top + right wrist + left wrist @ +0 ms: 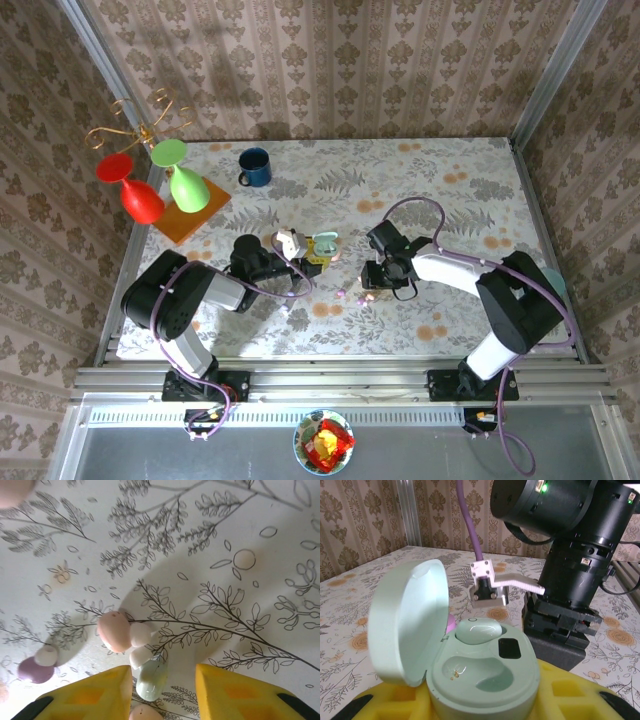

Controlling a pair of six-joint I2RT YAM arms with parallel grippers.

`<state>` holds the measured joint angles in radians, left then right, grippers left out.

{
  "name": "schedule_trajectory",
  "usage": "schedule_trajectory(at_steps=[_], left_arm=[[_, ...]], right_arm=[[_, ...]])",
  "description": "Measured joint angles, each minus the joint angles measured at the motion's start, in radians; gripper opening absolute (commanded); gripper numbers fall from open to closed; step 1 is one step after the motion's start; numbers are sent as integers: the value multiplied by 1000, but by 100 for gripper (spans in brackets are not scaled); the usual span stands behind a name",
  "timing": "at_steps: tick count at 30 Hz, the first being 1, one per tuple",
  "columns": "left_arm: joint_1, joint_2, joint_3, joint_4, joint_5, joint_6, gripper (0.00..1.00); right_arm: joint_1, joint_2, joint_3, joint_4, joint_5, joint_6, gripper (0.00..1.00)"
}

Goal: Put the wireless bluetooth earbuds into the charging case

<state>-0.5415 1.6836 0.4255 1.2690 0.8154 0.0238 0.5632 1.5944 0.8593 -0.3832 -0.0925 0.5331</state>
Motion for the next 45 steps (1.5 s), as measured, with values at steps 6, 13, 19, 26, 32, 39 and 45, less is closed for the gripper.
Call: schedule_trajectory(at_steps=[6,13,19,26,32,39,45], left_arm=[[0,0,0,0,0,0,21],[0,0,0,0,0,0,21],[6,-2,0,0,0,0,21],[6,-6,0,0,0,0,21],[6,-6,0,0,0,0,21],[7,-6,0,0,0,0,21],[8,-15,-5,0,-1,0,21]], right_arm=[[-2,-19,-17,17,0,2,41],[39,-68,-31,28,-11,6,36],[44,-65,-31,19,-5,23,44],[44,-43,-31,24,-14,43,45],[51,-3,-31,44,-52,47,45],[85,15,-24,71,-85,59,45],[119,48,-2,94,-103,77,45]])
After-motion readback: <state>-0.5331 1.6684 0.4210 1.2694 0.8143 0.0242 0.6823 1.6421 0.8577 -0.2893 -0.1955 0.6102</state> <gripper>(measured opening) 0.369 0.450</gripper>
